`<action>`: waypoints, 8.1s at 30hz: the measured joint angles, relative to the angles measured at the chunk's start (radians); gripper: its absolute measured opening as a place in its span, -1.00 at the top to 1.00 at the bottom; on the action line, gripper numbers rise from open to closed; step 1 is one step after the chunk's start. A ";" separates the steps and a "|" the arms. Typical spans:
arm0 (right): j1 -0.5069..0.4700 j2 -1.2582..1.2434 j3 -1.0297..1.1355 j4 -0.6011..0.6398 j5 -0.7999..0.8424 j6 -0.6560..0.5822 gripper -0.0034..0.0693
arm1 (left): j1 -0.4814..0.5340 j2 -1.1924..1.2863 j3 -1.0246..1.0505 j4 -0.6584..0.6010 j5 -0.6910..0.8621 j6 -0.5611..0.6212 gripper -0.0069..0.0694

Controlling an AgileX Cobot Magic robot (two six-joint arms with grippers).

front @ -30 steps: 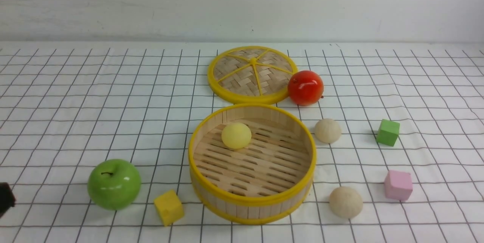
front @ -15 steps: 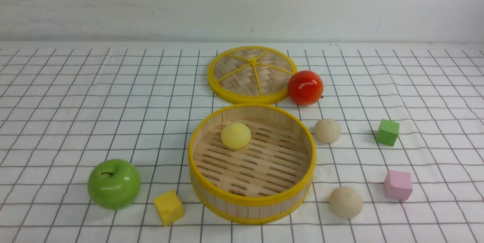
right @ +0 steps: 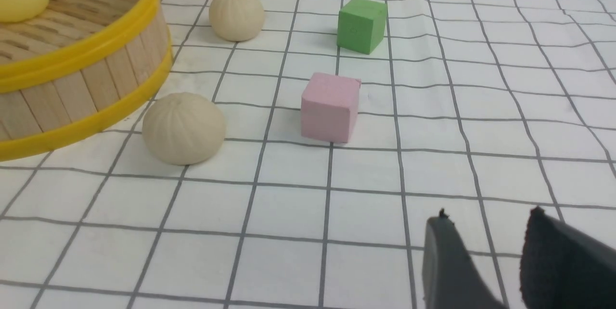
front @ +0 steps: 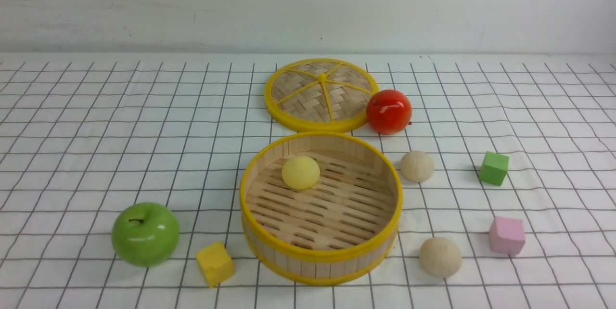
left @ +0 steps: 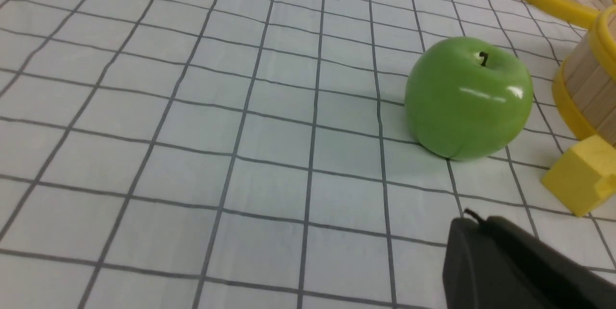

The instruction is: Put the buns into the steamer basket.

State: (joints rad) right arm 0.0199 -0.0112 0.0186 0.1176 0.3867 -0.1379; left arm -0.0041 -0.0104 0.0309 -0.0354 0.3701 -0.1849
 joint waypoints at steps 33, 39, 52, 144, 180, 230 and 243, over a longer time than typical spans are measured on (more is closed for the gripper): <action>0.000 0.000 0.010 -0.118 -0.335 0.115 0.25 | 0.000 0.000 0.000 0.000 0.000 0.001 0.77; 0.000 0.000 0.009 -0.037 -0.743 0.301 0.25 | 0.000 0.000 0.000 0.000 0.000 0.001 0.77; 0.000 0.493 -0.684 -0.067 -0.259 0.357 0.25 | 0.000 0.000 0.000 0.000 0.000 0.001 0.74; 0.312 1.817 -1.463 0.664 0.424 -0.415 -0.40 | 0.000 0.000 0.000 0.000 0.001 0.001 0.60; 0.229 2.036 -1.625 0.068 0.286 0.083 0.90 | 0.000 0.000 0.000 0.000 0.001 0.001 0.53; 0.369 1.292 -1.380 -0.077 0.453 0.236 0.96 | 0.000 0.000 0.000 0.000 0.001 0.001 0.44; 0.369 1.017 -1.166 -0.077 0.549 0.236 0.96 | 0.000 0.000 0.000 0.000 0.001 0.001 0.44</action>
State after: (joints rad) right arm 0.3886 1.0061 -1.1471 0.0406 0.9361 0.0986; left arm -0.0041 -0.0104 0.0309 -0.0354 0.3707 -0.1840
